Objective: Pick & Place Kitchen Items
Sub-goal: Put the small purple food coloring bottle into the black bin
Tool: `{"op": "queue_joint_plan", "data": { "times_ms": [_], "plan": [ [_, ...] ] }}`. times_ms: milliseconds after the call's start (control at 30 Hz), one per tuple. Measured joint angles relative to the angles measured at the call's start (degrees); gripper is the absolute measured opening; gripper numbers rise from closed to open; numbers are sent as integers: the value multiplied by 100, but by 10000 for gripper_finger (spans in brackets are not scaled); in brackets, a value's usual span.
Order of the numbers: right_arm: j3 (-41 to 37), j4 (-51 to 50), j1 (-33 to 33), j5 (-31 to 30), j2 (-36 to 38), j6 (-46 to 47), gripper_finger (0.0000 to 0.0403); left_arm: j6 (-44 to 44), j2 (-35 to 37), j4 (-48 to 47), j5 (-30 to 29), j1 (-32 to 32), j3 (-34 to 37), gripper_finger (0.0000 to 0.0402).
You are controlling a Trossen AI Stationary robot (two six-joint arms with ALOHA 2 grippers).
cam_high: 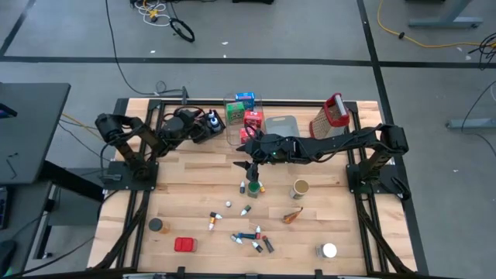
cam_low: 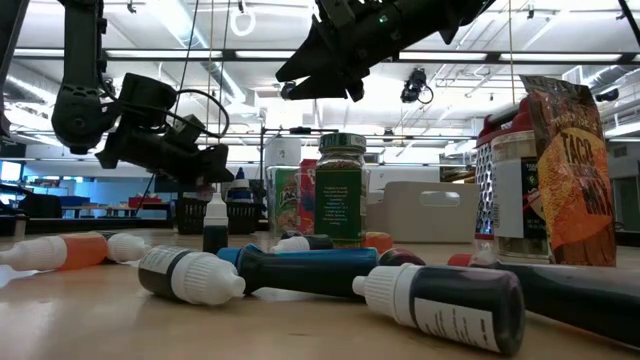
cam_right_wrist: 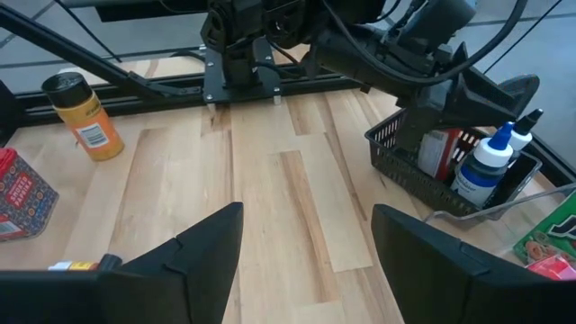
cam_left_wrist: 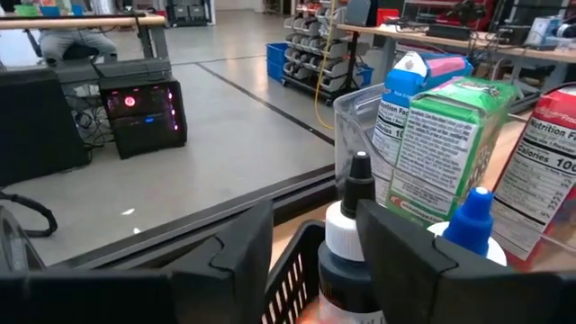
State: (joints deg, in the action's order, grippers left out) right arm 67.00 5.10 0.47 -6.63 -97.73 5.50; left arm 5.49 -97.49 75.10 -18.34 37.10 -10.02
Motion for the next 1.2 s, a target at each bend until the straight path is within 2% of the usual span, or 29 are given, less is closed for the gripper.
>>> {"op": "queue_joint_plan", "data": {
  "times_ms": [233, 467, 833, 1200],
  "plan": [
    [0, 0, 0, 0, 0, 1, 257, 28, 1, -26, 1, 2, 7, 146],
    [0, 0, 0, 1, 0, 0, 257, 14, -4, 72, 101, 0, 19, 145],
    [0, 0, 0, 0, 0, 0, 257, -16, -13, 371, 632, 0, 24, 143],
    [0, 0, 0, 2, 0, 0, 257, -366, -22, 753, 716, 0, 28, 194]
  ]
}}
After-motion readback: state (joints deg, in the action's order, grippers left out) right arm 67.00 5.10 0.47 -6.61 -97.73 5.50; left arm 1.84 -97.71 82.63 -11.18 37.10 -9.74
